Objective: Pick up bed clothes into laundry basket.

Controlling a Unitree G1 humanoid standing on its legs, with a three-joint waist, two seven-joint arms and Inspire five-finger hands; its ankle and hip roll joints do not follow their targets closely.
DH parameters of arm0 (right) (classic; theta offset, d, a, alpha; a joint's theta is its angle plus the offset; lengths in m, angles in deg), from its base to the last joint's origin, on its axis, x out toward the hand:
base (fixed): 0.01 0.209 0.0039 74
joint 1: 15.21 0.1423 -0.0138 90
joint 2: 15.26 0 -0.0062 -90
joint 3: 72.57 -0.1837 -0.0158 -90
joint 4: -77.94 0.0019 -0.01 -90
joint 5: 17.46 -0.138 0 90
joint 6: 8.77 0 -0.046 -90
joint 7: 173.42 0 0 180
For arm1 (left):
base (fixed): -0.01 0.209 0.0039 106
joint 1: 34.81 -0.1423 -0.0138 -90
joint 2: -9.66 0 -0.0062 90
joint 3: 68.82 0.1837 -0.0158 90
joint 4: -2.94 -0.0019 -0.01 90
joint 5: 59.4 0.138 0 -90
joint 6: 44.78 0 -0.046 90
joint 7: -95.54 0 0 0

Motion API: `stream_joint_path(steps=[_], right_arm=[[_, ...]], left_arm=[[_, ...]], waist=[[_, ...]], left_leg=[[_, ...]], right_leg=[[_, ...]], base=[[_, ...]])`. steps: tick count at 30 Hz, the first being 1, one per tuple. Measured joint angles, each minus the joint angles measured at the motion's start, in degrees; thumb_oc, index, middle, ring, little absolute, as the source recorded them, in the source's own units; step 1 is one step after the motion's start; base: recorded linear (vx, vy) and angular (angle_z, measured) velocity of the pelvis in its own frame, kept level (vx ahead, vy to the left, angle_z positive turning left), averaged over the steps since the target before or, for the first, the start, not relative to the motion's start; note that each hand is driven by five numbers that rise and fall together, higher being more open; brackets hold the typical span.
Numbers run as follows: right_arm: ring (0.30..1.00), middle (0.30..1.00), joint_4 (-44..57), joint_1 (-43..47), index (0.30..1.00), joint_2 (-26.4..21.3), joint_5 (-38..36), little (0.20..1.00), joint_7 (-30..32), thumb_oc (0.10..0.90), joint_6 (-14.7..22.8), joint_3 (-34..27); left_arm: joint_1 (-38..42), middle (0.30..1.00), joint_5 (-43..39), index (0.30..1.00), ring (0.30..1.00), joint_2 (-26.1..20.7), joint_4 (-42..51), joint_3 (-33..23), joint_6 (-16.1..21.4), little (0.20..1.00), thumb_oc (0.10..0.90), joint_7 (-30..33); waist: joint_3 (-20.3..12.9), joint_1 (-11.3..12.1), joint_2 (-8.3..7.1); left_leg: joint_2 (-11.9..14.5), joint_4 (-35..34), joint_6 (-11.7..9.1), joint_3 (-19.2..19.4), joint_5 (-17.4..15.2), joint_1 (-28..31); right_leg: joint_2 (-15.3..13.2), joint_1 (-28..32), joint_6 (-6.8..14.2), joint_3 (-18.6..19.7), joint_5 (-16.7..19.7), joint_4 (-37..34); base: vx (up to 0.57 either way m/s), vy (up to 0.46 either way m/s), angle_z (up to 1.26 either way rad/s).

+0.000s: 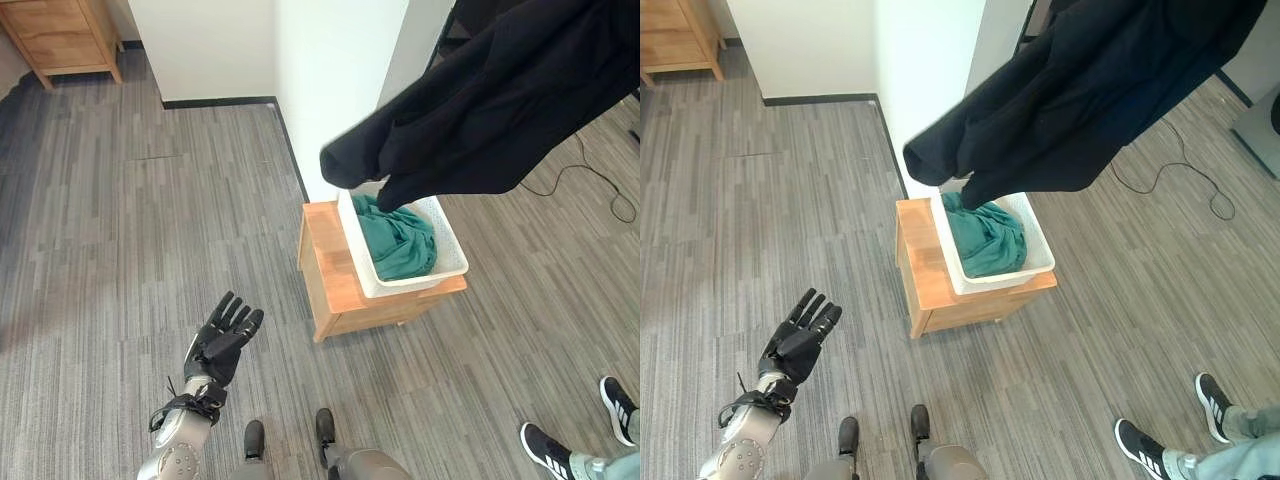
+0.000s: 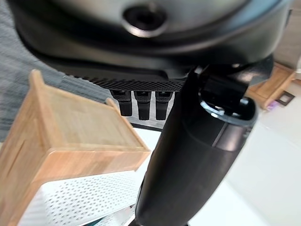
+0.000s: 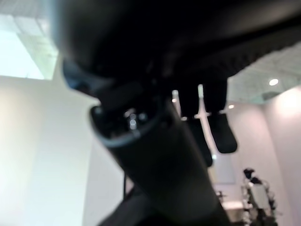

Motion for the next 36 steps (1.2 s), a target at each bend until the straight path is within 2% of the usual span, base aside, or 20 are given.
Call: stream_joint_path(steps=[6,11,30,34,36], right_arm=[[0.300,0.300,0.2,0.0,0.300,2.4,0.2,0.300,0.3,0.400,-0.2,0.0],[0.300,0.300,0.1,0.0,0.300,4.6,-0.1,0.300,0.3,0.400,-0.8,0.0],[0.300,0.300,-1.5,0.0,0.300,5.7,-0.6,0.300,1.5,0.400,-1.4,0.0],[0.300,0.300,-4.1,0.0,0.300,6.0,-0.6,0.300,1.5,0.400,-1.9,0.0],[0.300,0.300,-4.6,0.0,0.300,6.1,-0.6,0.300,1.5,0.400,-2.4,-0.7]], left_arm=[[-0.9,0.900,0.0,0.900,0.900,1.9,0.0,0.2,0.0,0.900,0.800,0.0],[-1.0,0.900,0.0,0.900,0.900,3.1,0.1,3.5,0.0,0.900,0.800,0.0],[-0.9,0.900,0.1,0.900,0.900,3.9,-0.4,4.3,0.0,0.900,0.800,0.0],[-1.0,0.900,0.1,0.900,0.900,3.8,-0.5,4.4,0.0,0.900,0.800,0.0],[-0.9,0.900,0.2,0.900,0.900,3.5,-0.4,4.4,0.0,0.900,0.800,0.0]], waist=[[-1.7,0.3,3.15],[-2.9,0.7,5.26],[-3.0,0.8,5.44],[-3.0,1.0,5.68],[-2.8,1.2,6.27]], left_leg=[[0.0,0.0,0.0,0.7,0.0,-0.1],[0.1,-0.1,0.0,0.9,0.0,-0.7],[0.1,0.0,0.4,0.9,0.3,-2.9],[0.0,0.0,0.5,0.8,0.5,-3.7],[0.0,0.0,0.7,0.8,0.7,-4.0]], right_leg=[[0.0,-0.3,0.1,0.6,0.1,0.0],[0.1,-0.5,0.1,0.7,0.1,0.0],[0.1,-3.2,0.0,0.6,0.6,0.0],[0.0,-3.9,0.0,0.6,0.6,0.0],[0.0,-4.2,0.0,0.6,0.6,0.0]], base=[[0.01,0.008,-0.06],[0.00,0.000,0.00],[0.00,0.000,0.00],[0.00,0.000,0.00],[0.00,0.000,0.00]])
